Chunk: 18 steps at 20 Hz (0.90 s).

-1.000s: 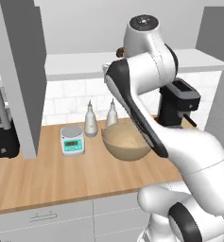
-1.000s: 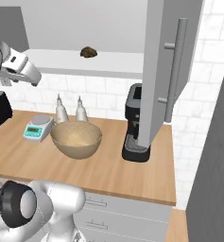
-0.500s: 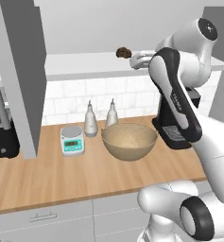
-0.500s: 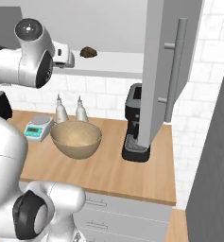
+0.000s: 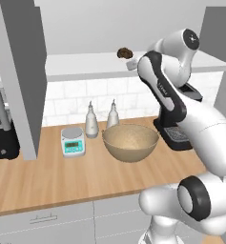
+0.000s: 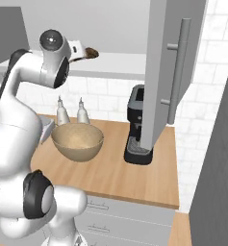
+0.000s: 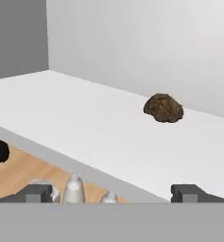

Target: Open the cabinet, pick up the bread from the cabinet and place it in the basket. Then move the basket to the dining counter.

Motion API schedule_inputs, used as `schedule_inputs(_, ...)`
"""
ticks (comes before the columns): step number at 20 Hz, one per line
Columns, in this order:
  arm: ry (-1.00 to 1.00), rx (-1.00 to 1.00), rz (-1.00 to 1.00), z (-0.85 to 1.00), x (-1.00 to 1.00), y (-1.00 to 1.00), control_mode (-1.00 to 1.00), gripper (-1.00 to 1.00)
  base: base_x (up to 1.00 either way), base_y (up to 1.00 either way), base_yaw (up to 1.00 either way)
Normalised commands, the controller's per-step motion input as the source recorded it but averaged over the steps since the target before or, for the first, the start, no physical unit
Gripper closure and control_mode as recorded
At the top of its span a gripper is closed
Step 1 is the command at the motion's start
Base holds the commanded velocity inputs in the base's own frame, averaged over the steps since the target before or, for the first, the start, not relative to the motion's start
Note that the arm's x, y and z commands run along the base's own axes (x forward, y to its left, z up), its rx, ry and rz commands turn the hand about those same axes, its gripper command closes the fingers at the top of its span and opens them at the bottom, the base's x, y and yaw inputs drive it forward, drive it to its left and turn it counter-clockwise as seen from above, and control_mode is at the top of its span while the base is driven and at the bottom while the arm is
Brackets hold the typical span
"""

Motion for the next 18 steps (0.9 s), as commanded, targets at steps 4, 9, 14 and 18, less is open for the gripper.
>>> schedule_inputs(4,0.08,-0.01,-0.13,0.46,0.75,0.0,-1.0,-1.0,0.0,0.0,0.0)
schedule_inputs(9,0.09,0.04,-0.1,0.09,0.67,-0.07,-1.0,-1.0,0.0,0.0,0.0)
schedule_inputs(14,0.09,0.0,-0.17,-0.04,0.47,0.0,-1.0,-1.0,0.0,0.0,0.0)
schedule_inputs(18,0.01,0.0,-0.17,-0.14,0.26,0.0,-1.0,-1.0,0.0,0.0,0.0)
